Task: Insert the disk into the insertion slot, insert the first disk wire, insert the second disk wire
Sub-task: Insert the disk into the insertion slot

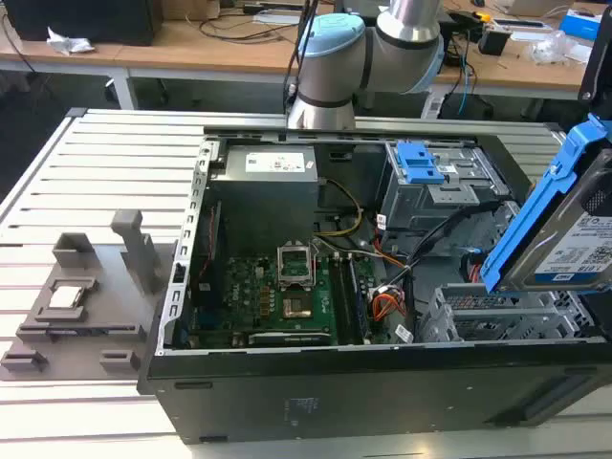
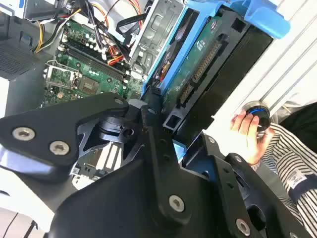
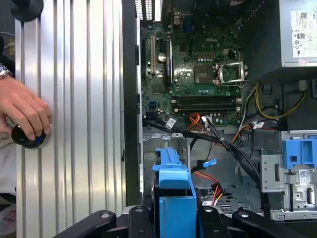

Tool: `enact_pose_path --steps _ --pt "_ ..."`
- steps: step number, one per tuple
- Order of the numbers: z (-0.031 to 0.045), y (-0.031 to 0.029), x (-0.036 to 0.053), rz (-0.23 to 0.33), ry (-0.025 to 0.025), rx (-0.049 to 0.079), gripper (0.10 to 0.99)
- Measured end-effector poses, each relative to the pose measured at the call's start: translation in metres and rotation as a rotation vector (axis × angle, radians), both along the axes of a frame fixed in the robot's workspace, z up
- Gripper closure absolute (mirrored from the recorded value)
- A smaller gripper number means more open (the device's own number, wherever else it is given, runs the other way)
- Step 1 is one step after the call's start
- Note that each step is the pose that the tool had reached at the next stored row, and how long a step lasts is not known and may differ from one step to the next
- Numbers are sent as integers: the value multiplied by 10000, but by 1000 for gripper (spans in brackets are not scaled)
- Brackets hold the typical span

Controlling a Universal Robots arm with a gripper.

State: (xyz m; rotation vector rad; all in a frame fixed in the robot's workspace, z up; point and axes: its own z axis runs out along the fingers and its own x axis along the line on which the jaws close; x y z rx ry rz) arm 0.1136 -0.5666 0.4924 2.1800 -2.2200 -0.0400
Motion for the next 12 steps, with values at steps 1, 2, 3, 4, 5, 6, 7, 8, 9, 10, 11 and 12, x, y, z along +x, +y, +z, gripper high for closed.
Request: enact_pose_path --steps 1,2,3,4,5,6,7,8,9,10,11,12 --pt "-34 0 0 -1 0 1 722" --pt "-78 0 0 0 0 2 722" --pt "-86 0 0 0 0 1 722" --pt "-99 1 0 0 0 1 722" --pt "-106 2 0 0 0 1 722" --pt "-114 3 0 0 0 1 722" --pt "-134 5 0 0 0 1 722" --pt "-151 6 0 0 0 1 722" --pt "-172 6 0 0 0 1 722" --pt "-190 7 0 0 0 1 722" --pt "-221 8 0 0 0 1 722" --pt "-246 10 0 0 0 1 722"
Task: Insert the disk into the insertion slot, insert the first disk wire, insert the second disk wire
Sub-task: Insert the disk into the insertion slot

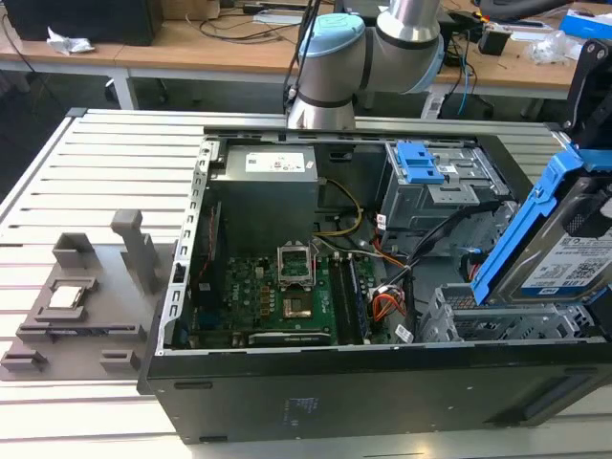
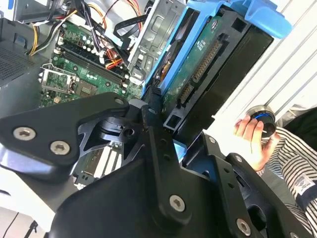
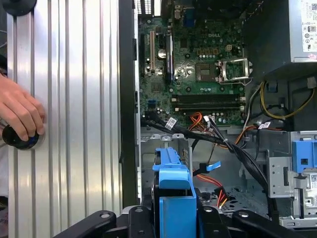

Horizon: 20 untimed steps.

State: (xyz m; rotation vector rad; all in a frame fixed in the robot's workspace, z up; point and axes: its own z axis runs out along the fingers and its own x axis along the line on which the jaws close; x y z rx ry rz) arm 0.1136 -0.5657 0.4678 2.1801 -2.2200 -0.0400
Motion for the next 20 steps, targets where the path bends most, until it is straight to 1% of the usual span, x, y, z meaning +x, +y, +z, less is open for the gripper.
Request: enact_pose_path --steps 1,3,4,6,8,12,15,20 --pt "-17 2 0 0 0 0 722" --pt "-27 11 -1 -1 0 -2 722" --pt "-36 30 -2 0 0 0 722" --pt "-50 90 -5 -1 0 -1 722" --pt "-61 136 -9 -1 0 0 722" --pt "-91 146 -25 0 0 1 722" --pt "-149 147 -41 -1 0 0 722" --pt "-214 151 -52 0 0 0 722"
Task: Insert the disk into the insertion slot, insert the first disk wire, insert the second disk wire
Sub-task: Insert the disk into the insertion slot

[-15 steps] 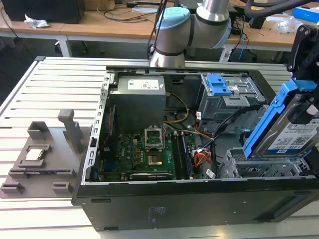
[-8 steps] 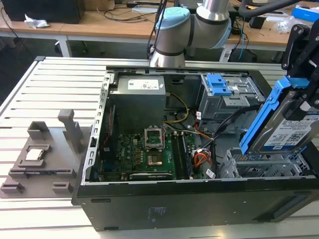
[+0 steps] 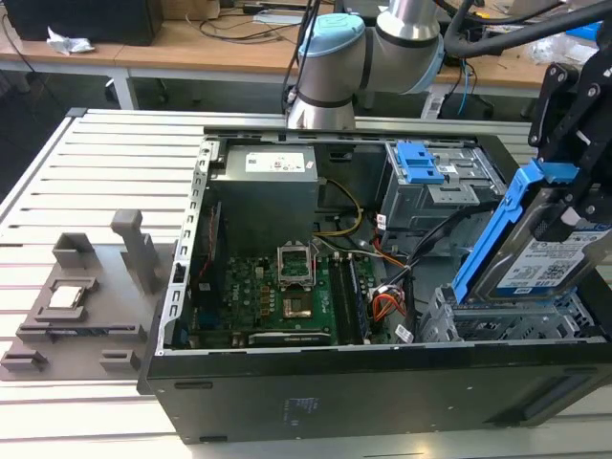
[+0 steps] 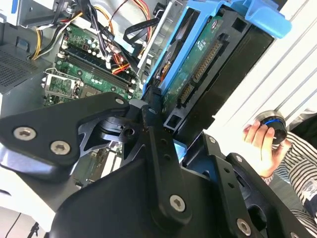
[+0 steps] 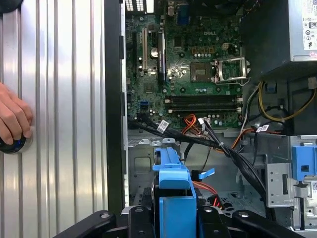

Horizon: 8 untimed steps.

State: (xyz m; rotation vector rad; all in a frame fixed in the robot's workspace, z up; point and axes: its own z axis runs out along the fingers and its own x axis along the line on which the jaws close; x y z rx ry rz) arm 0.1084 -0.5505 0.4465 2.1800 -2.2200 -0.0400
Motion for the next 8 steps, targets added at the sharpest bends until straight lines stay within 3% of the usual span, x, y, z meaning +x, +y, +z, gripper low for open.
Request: enact_pose_path --steps 8 --pt "-110 20 -15 0 0 -12 722"
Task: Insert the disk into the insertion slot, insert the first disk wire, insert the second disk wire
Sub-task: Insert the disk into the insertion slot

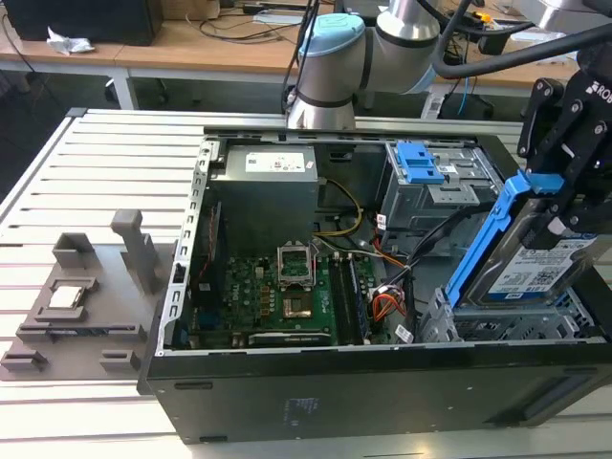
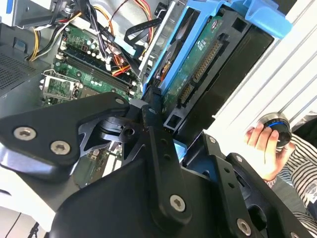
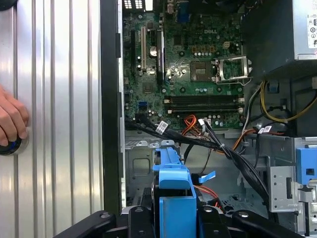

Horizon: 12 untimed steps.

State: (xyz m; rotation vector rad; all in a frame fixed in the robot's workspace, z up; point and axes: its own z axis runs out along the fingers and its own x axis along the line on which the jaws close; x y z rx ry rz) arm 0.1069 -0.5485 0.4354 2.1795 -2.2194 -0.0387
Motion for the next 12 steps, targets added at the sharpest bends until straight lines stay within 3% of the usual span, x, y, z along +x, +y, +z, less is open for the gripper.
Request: enact_pose_path --steps 4,12 --pt "-52 1 0 0 0 15 722" --pt "-18 51 0 -1 -2 -30 722"
